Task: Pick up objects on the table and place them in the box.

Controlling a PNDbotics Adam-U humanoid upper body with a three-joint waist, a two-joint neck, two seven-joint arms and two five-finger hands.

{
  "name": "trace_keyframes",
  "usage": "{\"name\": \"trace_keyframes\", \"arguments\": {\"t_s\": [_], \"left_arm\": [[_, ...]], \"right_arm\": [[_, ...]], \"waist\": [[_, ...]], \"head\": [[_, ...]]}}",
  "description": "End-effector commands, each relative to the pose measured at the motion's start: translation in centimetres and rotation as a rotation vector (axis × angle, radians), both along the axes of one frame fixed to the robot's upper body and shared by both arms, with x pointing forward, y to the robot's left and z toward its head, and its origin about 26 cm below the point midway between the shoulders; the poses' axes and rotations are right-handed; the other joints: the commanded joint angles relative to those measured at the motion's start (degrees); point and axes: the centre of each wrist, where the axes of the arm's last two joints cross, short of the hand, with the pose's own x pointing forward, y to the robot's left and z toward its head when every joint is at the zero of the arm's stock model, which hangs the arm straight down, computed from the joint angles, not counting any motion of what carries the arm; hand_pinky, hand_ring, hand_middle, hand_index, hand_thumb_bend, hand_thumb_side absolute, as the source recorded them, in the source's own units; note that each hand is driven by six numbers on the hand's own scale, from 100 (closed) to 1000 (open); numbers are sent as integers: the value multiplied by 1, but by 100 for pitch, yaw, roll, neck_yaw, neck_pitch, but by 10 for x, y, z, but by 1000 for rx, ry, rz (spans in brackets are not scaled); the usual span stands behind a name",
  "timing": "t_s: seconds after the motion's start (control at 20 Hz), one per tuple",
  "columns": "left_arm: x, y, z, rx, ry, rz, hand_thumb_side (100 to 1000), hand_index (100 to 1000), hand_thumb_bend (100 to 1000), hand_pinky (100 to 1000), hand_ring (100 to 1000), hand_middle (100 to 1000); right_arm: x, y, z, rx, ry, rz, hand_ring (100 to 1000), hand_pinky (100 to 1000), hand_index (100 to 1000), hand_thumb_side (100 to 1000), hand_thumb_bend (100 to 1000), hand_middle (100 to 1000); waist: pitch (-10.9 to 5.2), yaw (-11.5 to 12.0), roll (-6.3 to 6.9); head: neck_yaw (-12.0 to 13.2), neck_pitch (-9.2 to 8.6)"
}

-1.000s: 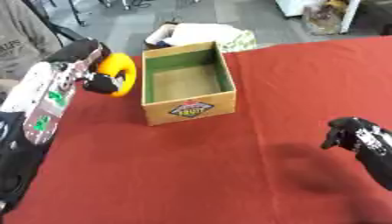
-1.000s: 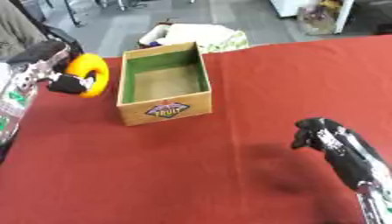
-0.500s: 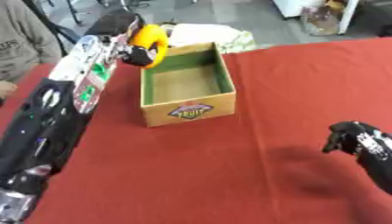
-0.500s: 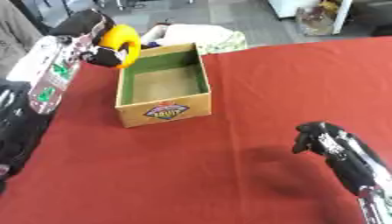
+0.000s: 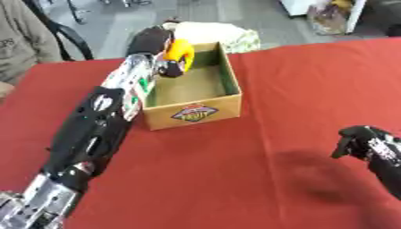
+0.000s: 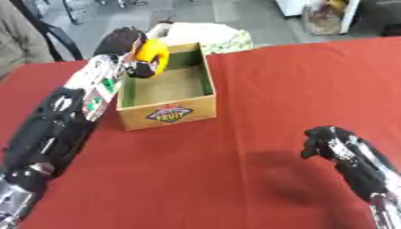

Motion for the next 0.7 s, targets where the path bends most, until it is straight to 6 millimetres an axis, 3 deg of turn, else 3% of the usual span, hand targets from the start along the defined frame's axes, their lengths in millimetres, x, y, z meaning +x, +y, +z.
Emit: {"name": "trace_keyframes", "arguments": {"t_s": [0.05, 0.35, 0.6, 0.7], "left_arm": [[3, -6, 3, -1, -72, -3, 224, 558, 100, 574, 425, 406], [2, -13, -10, 15, -73, -47, 215, 613, 100, 599, 482, 467], [0, -12, -19, 49, 22, -80, 222, 781, 100, 657, 602, 608], [0, -12, -20, 57, 79, -92, 239, 830, 182, 687, 660, 679]], "right_arm": [[3, 2, 11, -11, -38, 14, 542, 590, 697, 637, 100, 522], [3, 1, 12, -12, -39, 14, 542, 589, 697, 637, 100, 522], [3, 1, 12, -12, -39, 12, 542, 589, 697, 638, 100, 522], [3, 1, 12, -13, -39, 12, 542, 589, 697, 639, 100, 522]], "waist": [[-60, -3, -39], [-49, -1, -37], [-47, 7, -36], [-46, 11, -35]], "head": [[26, -70], [28, -95], [22, -106], [20, -107]]}}
